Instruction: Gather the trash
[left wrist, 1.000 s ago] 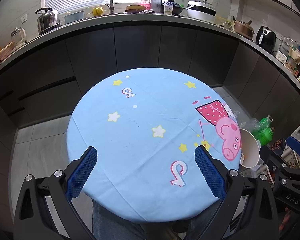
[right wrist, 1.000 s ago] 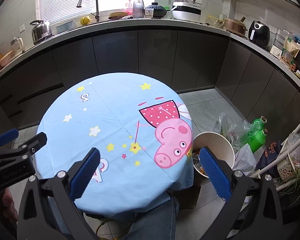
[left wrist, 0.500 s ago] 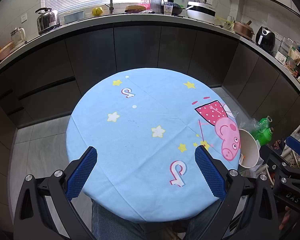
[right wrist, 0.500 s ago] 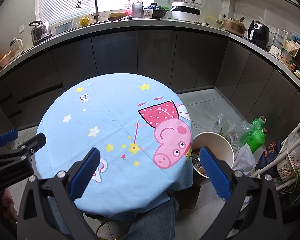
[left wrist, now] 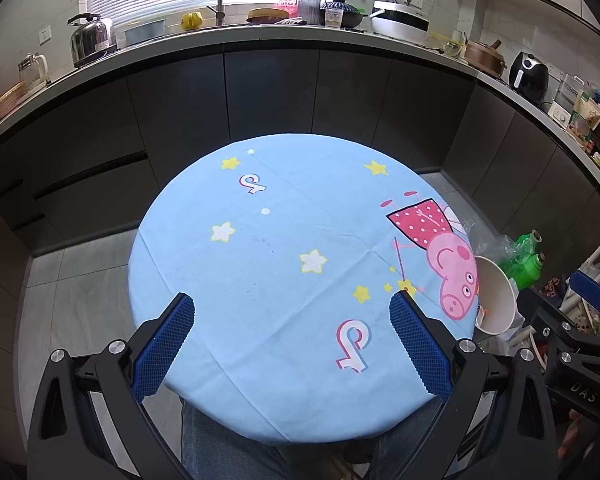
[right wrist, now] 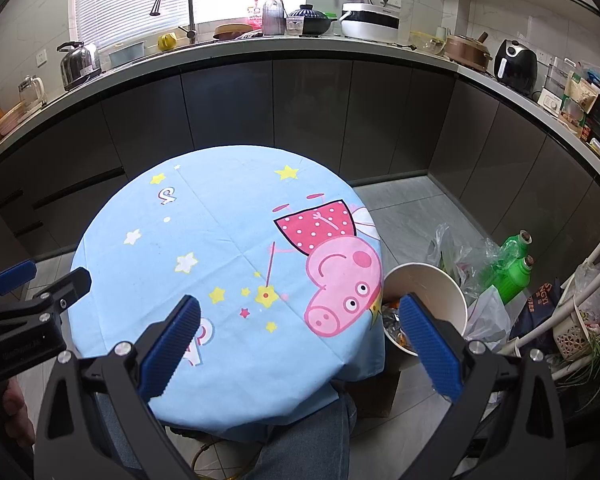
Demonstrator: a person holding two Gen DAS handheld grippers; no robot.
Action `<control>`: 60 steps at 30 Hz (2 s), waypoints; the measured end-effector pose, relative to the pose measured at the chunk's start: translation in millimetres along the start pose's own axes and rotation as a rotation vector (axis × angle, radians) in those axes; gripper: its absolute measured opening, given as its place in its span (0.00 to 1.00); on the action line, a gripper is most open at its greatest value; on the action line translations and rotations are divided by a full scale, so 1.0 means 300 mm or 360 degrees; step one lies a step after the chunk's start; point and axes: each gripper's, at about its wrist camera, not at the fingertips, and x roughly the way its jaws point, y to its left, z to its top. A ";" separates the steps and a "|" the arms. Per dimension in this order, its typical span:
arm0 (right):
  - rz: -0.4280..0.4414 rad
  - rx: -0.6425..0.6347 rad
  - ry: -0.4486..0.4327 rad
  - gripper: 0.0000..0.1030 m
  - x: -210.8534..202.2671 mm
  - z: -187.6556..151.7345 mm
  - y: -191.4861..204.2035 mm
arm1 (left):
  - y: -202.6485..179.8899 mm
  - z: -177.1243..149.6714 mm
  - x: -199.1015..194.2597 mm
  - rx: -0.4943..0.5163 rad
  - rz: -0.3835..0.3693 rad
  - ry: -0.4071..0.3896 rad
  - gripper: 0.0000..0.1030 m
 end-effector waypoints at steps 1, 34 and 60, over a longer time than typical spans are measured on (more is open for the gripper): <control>0.0001 0.0000 0.0000 0.97 0.000 0.000 0.000 | 0.000 -0.001 0.000 0.0000 0.0000 -0.0001 0.92; 0.0002 -0.0001 0.0000 0.97 0.001 -0.002 -0.001 | -0.007 0.004 -0.011 0.0007 -0.0006 -0.0008 0.92; 0.0000 -0.0001 -0.0001 0.97 0.001 -0.002 -0.001 | -0.014 0.006 -0.014 0.0005 -0.0008 -0.0006 0.92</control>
